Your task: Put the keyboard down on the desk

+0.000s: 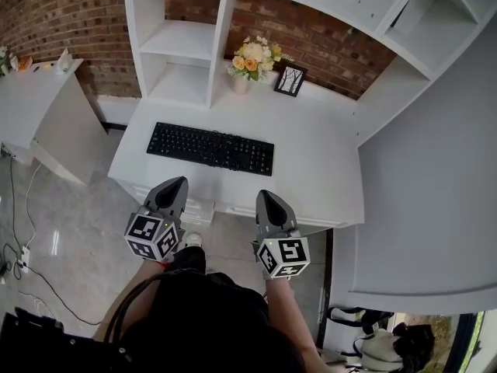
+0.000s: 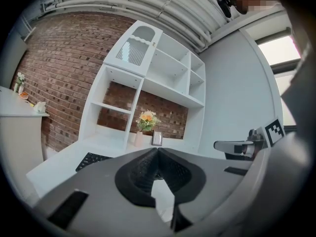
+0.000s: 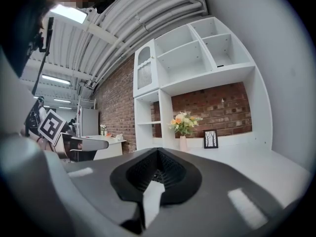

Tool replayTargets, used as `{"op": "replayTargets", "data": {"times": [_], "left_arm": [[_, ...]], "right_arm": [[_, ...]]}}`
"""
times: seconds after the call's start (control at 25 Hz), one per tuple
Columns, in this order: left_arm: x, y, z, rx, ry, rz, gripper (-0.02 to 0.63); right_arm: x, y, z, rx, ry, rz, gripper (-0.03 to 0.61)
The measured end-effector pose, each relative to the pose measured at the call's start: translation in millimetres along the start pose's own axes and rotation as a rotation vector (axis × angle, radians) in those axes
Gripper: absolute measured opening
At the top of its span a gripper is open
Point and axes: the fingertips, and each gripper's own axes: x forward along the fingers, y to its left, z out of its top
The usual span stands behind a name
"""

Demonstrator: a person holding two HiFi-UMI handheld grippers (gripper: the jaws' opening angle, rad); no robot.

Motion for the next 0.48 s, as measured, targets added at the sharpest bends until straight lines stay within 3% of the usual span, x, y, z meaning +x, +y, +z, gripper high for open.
{"op": "replayTargets", "data": {"times": [0.48], "left_arm": [[-31,-11,-1,0.021,-0.021,0.054,-0.009]], "right_arm": [[-20,15,-1,-0.004,-0.019,0.039,0.002]]}}
